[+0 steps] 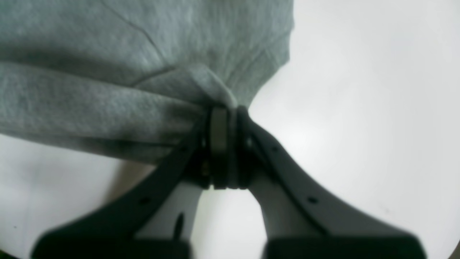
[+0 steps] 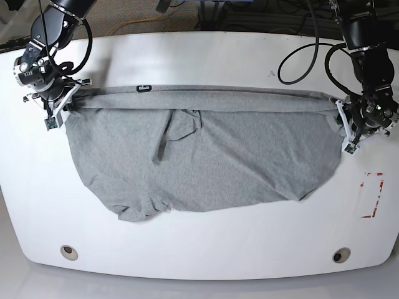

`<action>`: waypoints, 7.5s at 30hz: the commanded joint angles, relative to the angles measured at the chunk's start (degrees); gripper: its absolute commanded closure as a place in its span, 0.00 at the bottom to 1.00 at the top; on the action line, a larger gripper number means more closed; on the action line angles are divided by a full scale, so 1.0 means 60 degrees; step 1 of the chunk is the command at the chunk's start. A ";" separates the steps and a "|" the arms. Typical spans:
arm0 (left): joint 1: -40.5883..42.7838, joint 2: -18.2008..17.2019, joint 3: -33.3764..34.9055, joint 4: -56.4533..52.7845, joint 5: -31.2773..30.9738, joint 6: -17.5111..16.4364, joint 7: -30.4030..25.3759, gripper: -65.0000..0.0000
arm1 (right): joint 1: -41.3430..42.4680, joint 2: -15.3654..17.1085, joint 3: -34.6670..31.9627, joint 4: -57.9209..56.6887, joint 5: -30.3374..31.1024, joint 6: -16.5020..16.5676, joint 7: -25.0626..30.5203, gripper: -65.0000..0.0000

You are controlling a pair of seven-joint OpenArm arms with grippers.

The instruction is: Fold the T-shirt properly

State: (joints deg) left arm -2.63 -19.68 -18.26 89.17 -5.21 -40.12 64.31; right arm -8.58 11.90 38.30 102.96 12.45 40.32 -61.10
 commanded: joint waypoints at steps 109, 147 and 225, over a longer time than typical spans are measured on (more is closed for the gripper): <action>0.2864 -0.0287 -0.0905 -0.0289 -0.0706 0.0261 -0.3884 0.28 | 0.4118 -0.0364 -0.4765 -0.3760 0.0614 -0.0053 0.1810 1.00; 0.3010 -0.0287 -0.0832 -0.0319 -0.0706 0.0261 -0.3884 0.28 | 0.7781 0.0251 -0.4838 -0.9387 0.0585 -0.0053 0.4506 0.65; 0.5150 -0.0302 -0.1843 0.1791 -0.0780 0.0020 -0.3371 0.38 | -0.1757 0.0471 0.0495 -0.1020 0.0673 -0.0053 0.0887 0.86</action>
State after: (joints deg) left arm 27.79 -21.19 -27.53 97.82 -10.50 -39.29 43.70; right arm -19.16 13.98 39.88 95.09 16.75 40.10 -55.72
